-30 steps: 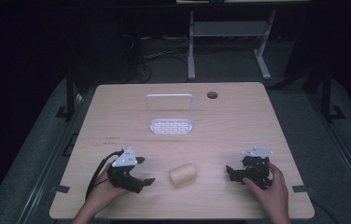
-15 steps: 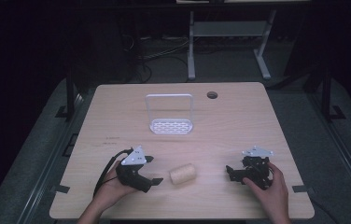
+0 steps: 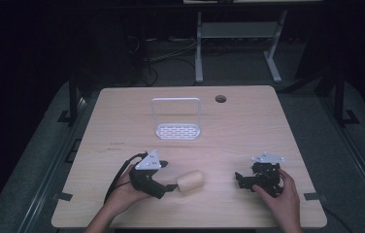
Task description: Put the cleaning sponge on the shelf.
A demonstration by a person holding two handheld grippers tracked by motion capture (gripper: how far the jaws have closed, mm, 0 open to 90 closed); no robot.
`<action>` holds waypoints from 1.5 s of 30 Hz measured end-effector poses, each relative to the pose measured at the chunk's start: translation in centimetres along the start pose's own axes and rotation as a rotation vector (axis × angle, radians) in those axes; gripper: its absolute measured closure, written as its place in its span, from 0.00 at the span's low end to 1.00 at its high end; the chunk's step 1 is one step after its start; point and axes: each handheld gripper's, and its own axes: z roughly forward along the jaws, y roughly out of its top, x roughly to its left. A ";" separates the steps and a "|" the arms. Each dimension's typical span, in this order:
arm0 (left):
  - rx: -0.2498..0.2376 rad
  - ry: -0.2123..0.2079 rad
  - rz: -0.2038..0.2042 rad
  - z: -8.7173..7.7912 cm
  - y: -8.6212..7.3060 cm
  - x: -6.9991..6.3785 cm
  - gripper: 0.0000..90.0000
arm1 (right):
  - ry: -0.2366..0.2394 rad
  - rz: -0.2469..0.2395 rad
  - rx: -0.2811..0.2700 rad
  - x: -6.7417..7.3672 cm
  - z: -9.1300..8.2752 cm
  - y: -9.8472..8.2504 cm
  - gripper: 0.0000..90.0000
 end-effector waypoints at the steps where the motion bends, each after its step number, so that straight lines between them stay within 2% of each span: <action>1: 0.000 0.000 0.000 0.0 0.0 0.0 0.16 | 0.000 0.000 0.000 0.0 0.0 0.0 0.01; 23: -0.014 -0.038 0.024 2.9 2.4 -0.8 0.16 | 0.000 -0.002 0.001 0.0 0.0 0.0 0.01; 31: -0.021 -0.040 0.028 3.6 2.5 -0.9 0.16 | 0.000 -0.002 0.001 0.0 0.0 0.0 0.01; 45: 0.023 -0.056 0.048 5.6 2.3 -1.4 0.15 | 0.000 0.000 0.000 0.0 0.0 0.0 0.01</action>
